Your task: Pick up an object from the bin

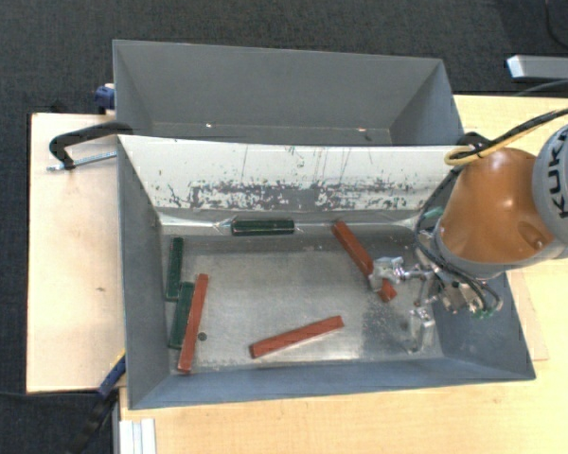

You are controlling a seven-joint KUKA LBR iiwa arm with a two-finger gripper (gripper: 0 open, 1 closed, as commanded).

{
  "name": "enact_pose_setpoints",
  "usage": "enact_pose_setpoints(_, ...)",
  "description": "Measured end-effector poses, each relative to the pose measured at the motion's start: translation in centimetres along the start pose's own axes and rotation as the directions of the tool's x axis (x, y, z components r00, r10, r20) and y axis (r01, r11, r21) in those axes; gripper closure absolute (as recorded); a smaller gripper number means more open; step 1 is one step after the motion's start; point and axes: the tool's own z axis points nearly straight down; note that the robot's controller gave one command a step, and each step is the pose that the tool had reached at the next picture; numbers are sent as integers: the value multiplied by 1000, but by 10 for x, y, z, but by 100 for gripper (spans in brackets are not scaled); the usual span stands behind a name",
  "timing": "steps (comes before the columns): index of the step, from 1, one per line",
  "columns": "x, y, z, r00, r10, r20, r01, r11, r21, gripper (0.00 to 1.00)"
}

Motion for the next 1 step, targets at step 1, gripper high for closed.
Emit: enact_pose_setpoints(1, -37, 33, 13, 987, -158, 1, 158, 987, 0, 0)
